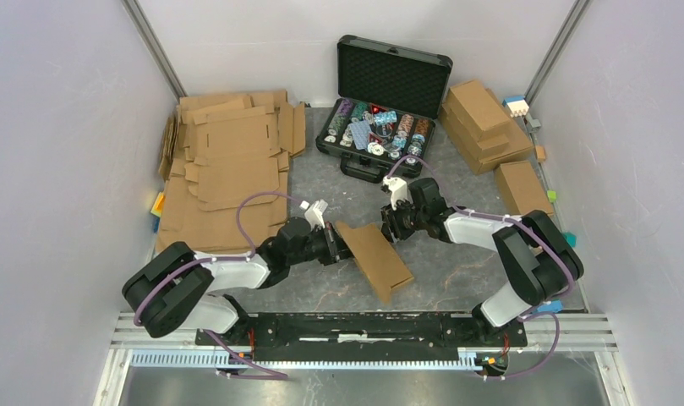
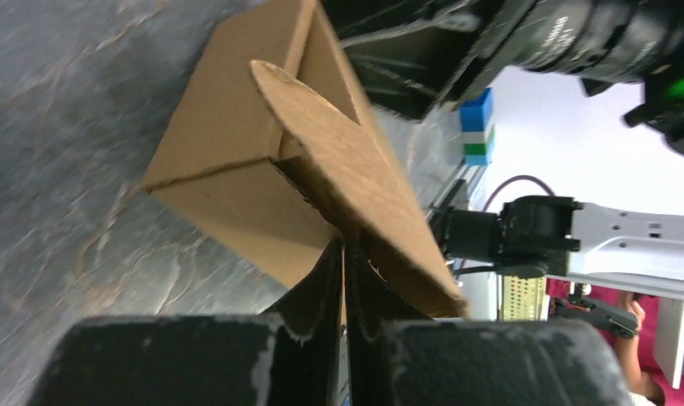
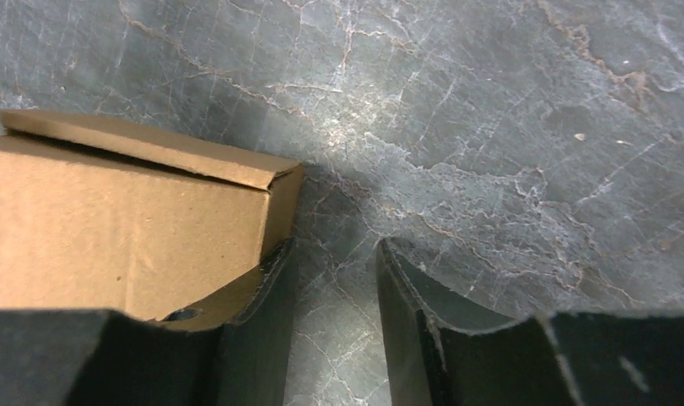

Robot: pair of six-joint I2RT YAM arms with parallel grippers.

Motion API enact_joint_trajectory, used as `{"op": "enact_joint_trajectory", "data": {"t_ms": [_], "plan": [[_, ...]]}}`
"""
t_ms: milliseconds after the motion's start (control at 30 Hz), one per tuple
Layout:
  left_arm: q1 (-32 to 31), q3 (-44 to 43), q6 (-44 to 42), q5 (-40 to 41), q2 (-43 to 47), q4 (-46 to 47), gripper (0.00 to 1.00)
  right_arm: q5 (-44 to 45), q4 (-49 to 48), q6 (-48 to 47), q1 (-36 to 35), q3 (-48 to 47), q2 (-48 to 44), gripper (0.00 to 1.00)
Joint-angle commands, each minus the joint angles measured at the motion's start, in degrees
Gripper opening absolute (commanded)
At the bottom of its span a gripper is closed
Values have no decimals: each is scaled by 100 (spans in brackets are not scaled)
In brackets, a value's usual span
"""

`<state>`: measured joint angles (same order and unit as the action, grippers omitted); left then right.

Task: Fold the paper box

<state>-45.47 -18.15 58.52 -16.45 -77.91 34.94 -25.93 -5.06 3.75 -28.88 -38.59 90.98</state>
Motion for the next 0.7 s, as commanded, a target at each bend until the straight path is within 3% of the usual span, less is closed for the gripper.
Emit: {"op": "enact_joint_trajectory", "data": {"t_ms": [0,100,400,667], "plan": [[-23,-379,-177,39,-26,280,9,323,79,29,-38,24,-271,47],[-23,-266,-259,193,154,66,10,788,204,166,6,85,-610,49],[-23,-382,-368,110,138,-258,11,1025,490,463,384,553,-1681,58],[-26,210,-287,344,796,-784,5,398,482,572,391,1089,-2513,59]]}}
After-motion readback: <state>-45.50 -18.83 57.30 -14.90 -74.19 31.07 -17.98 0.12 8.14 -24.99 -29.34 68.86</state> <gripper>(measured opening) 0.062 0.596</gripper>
